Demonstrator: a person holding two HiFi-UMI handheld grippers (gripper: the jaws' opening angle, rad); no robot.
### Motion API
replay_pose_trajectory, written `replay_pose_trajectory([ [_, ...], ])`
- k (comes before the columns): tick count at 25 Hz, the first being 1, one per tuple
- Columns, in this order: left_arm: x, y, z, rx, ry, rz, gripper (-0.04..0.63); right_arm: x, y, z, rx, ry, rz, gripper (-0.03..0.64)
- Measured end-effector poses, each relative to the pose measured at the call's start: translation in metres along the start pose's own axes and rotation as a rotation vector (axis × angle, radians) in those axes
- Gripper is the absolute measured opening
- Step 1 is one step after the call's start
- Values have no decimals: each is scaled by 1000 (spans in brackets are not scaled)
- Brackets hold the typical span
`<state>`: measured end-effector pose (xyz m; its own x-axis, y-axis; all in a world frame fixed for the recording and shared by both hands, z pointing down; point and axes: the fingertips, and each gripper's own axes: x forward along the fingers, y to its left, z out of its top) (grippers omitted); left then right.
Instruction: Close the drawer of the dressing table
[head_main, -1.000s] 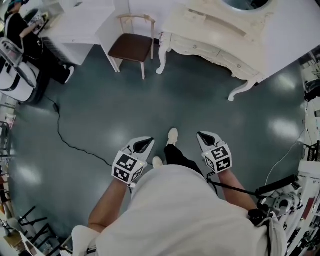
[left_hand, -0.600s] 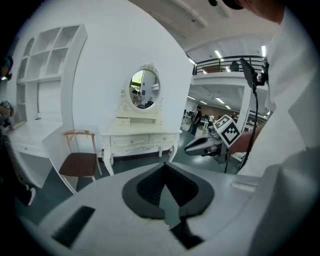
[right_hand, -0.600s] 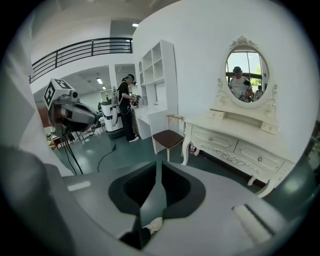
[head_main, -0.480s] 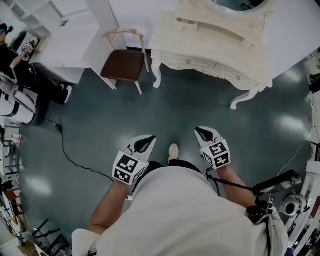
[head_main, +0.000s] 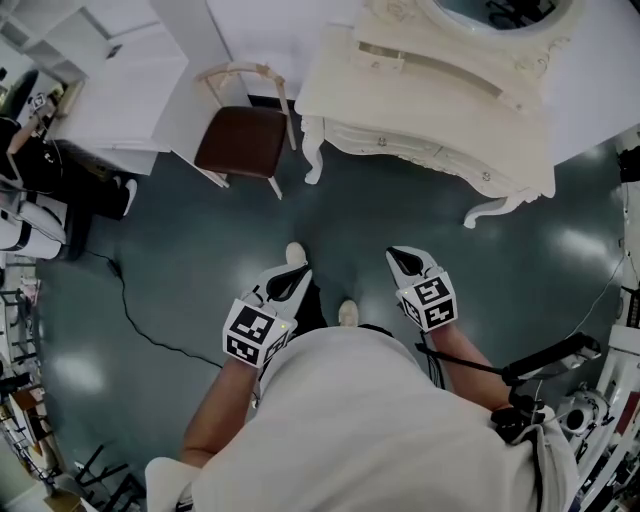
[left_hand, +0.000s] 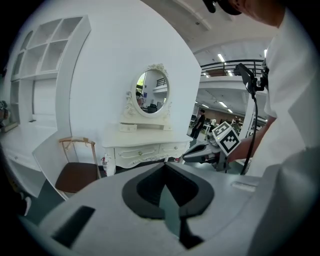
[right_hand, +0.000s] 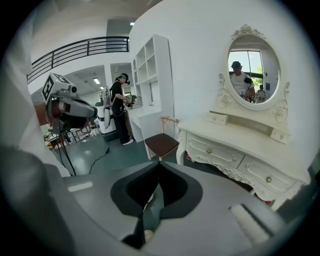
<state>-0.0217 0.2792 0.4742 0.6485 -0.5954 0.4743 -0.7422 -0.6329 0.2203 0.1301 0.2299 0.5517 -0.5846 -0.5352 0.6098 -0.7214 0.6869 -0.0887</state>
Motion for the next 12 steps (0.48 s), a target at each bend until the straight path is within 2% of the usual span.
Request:
replay_pose_trajectory([
  [4,21,58,23,16,8,-46,3,42,-21,38,37,7,-34,2],
  [12,41,162,94,99,3,-140,3,118,-68,127,105,-16,-141,2],
])
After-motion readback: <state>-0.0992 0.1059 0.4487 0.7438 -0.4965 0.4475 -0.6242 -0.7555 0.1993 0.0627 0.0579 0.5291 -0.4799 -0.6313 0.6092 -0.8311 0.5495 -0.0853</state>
